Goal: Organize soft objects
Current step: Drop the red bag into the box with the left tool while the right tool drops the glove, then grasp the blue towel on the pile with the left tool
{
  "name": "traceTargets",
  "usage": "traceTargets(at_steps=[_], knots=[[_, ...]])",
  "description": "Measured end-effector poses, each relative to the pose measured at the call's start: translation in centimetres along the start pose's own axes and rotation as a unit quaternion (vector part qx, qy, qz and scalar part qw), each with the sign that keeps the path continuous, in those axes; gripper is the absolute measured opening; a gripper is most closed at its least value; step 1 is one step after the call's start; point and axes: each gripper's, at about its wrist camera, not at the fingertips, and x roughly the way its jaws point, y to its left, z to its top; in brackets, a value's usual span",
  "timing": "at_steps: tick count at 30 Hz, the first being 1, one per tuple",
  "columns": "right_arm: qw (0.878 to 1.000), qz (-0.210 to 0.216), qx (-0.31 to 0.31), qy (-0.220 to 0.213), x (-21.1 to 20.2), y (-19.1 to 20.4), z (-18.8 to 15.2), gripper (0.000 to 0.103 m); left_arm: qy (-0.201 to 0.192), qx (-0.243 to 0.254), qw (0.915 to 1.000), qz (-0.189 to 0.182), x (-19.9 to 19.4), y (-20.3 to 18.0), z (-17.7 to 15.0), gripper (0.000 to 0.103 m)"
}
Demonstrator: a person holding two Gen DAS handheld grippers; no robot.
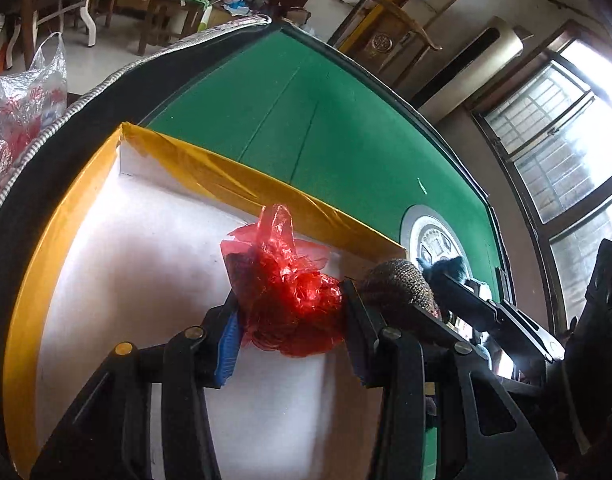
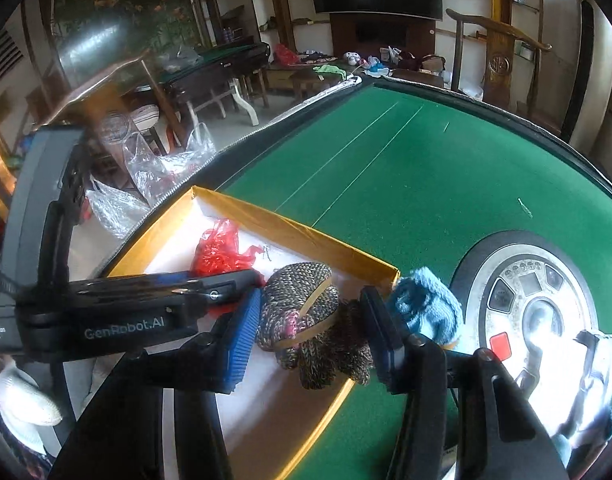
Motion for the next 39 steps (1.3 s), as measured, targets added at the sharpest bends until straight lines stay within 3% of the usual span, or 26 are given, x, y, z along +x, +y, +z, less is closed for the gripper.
traceTargets(at_steps=[6, 8, 12, 18, 23, 25, 27, 30, 33, 36, 39], knots=[[1.000, 0.026, 0.009, 0.005, 0.8, -0.1, -0.1, 0.047, 0.009, -0.043, 0.9990, -0.008, 0.7, 1.7, 0.6, 0.047], [0.999, 0.032, 0.016, 0.007, 1.1, -0.1, 0.2, 0.055, -0.002, -0.058, 0.9982, -0.015, 0.2, 2.2, 0.7, 0.050], [0.999, 0.034, 0.038, -0.019, -0.3, -0.5, 1.1, 0.056, -0.030, -0.070, 0.9970, -0.015, -2.0, 3.0, 0.7, 0.050], [0.997, -0.012, 0.035, -0.075, -6.8, -2.6, -1.5, 0.061, -0.065, -0.043, 0.9968, -0.019, -5.6, 1.3, 0.2, 0.062], [0.992, -0.039, 0.073, -0.099, -11.6, -6.0, -6.1, 0.064, -0.016, 0.030, 0.9975, -0.062, -5.2, -2.4, -2.8, 0.062], [0.989, -0.043, 0.090, -0.105, -13.2, -7.4, -7.6, 0.064, 0.000, 0.066, 0.9971, -0.038, -4.2, -4.4, -3.9, 0.062], [0.987, -0.052, 0.104, -0.111, -14.5, -8.3, -9.0, 0.064, -0.005, 0.101, 0.9946, 0.021, -2.8, -6.1, -4.1, 0.062], [0.984, -0.053, 0.123, -0.117, -16.0, -9.9, -10.4, 0.064, 0.003, 0.127, 0.9909, 0.045, -0.4, -7.4, -3.9, 0.062], [0.981, -0.058, 0.138, -0.127, -17.4, -11.1, -11.6, 0.064, 0.032, 0.152, 0.9833, 0.095, 2.4, -7.8, -3.6, 0.063], [0.977, -0.077, 0.141, -0.139, -18.5, -12.0, -12.8, 0.064, 0.003, 0.133, 0.9781, 0.160, 2.6, -7.2, -2.3, 0.062], [0.974, -0.084, 0.152, -0.144, -19.3, -13.5, -14.1, 0.064, -0.038, 0.093, 0.9802, 0.171, 1.1, -5.5, -0.3, 0.062]])
